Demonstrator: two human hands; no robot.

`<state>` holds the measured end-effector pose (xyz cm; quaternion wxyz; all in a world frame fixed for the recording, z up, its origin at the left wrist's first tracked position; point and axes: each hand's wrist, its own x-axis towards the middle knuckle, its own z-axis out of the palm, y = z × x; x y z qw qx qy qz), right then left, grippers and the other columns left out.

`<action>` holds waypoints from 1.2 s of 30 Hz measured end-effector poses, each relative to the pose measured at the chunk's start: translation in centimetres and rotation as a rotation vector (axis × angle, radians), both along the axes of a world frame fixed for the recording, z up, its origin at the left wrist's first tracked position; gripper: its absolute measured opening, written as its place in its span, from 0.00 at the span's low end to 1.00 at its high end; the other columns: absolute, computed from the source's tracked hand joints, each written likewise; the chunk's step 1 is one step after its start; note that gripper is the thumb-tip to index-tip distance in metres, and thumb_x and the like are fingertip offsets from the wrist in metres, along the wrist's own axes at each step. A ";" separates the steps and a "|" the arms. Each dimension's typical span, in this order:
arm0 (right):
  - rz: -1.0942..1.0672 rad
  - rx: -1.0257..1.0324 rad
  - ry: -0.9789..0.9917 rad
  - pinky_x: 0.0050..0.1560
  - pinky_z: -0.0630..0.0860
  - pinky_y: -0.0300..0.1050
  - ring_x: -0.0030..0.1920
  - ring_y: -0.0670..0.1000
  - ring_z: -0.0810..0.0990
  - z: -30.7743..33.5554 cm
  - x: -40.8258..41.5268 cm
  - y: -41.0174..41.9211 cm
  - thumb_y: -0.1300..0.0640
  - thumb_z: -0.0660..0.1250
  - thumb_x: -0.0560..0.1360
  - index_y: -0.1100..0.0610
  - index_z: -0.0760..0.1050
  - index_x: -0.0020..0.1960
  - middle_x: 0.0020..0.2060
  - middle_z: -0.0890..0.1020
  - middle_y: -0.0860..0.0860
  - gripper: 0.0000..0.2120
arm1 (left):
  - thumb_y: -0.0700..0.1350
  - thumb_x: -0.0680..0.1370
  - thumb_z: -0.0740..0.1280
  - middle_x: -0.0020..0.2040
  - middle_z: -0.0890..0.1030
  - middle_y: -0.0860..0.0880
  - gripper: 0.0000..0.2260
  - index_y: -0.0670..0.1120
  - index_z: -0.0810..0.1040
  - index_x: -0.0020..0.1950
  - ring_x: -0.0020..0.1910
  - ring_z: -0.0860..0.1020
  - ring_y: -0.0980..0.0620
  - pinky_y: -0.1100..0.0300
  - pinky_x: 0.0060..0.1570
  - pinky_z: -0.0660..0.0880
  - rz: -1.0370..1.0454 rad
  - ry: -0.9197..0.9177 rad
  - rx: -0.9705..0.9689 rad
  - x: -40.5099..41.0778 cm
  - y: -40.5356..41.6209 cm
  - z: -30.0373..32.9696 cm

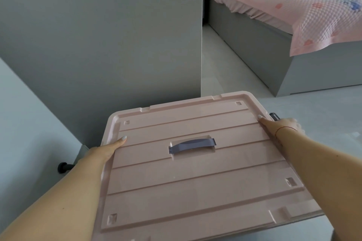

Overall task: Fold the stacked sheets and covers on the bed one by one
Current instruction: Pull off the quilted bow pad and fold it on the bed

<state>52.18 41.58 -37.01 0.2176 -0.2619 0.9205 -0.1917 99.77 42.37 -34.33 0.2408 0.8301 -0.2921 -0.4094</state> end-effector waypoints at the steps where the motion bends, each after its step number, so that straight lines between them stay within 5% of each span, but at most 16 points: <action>1: -0.007 -0.005 0.076 0.51 0.74 0.49 0.53 0.60 0.77 0.0 0.4 0.3 0.26 0.65 0.60 0.60 0.74 0.57 0.50 0.78 0.59 0.42 | 0.74 0.55 0.73 0.70 0.70 0.40 0.57 0.40 0.64 0.73 0.67 0.69 0.36 0.44 0.67 0.68 -0.015 -0.103 0.025 0.1 0.2 0.0; 4: 0.108 0.008 0.314 0.54 0.71 0.51 0.59 0.60 0.73 0.0 1.4 0.9 0.31 0.60 0.71 0.61 0.73 0.61 0.56 0.75 0.59 0.35 | 0.81 0.57 0.63 0.51 0.79 0.43 0.45 0.44 0.77 0.55 0.52 0.76 0.37 0.49 0.52 0.74 -0.058 -0.478 0.010 0.1 0.4 -0.8; 10: 0.200 -0.019 0.461 0.52 0.70 0.50 0.59 0.59 0.71 -0.2 1.7 1.7 0.40 0.55 0.77 0.61 0.73 0.62 0.56 0.74 0.59 0.27 | 0.55 0.82 0.58 0.56 0.77 0.37 0.21 0.40 0.74 0.65 0.56 0.72 0.38 0.50 0.44 0.67 -0.055 -0.750 -0.103 -0.7 1.5 -2.2; 22: 0.261 0.004 0.553 0.47 0.69 0.47 0.56 0.59 0.74 0.3 1.9 1.5 0.43 0.57 0.79 0.60 0.75 0.60 0.53 0.75 0.58 0.22 | 0.48 0.83 0.58 0.50 0.79 0.40 0.15 0.43 0.77 0.62 0.45 0.74 0.42 0.53 0.32 0.66 -0.132 -0.859 -0.066 -0.1 0.5 -2.8; 36: 0.278 -0.017 0.581 0.45 0.69 0.47 0.54 0.58 0.75 -0.1 2.1 -0.3 0.44 0.58 0.78 0.60 0.76 0.58 0.52 0.75 0.57 0.21 | 0.48 0.82 0.59 0.50 0.80 0.40 0.15 0.43 0.78 0.62 0.49 0.76 0.40 0.53 0.36 0.69 -0.131 -0.890 -0.087 0.4 -1.2 -3.1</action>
